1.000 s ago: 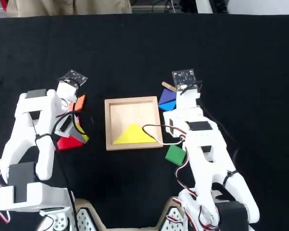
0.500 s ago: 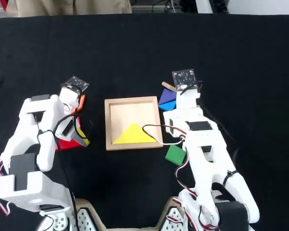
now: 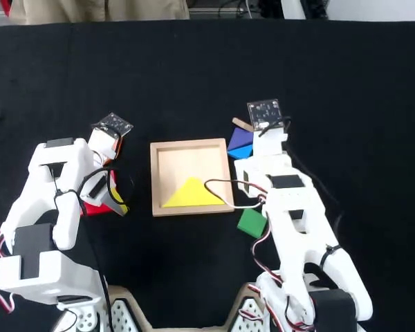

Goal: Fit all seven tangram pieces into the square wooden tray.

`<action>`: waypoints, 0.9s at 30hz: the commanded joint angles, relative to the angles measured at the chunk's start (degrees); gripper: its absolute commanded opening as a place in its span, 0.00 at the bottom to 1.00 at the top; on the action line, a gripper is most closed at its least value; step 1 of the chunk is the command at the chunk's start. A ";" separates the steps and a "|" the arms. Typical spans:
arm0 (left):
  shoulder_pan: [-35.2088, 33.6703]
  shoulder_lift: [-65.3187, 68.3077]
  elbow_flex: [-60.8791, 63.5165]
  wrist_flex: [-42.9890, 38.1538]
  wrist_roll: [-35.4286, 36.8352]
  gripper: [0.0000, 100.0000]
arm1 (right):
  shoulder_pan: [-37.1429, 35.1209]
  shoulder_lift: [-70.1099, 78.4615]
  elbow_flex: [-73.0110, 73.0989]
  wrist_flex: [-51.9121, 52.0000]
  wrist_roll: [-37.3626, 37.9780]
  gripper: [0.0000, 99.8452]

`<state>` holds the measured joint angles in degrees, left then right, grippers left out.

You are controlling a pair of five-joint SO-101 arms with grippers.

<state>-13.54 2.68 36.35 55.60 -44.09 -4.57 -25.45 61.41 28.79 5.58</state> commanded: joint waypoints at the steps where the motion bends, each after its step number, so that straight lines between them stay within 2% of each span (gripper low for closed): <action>1: 1.01 -2.11 1.63 -2.46 -0.44 0.37 | -0.97 0.57 -0.22 -1.05 0.09 0.01; 27: 1.01 -0.44 1.45 -2.55 2.29 0.37 | -0.97 0.57 -0.13 -1.05 0.09 0.01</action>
<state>-13.36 2.42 38.20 53.32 -42.07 -4.57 -25.45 61.58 28.79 5.58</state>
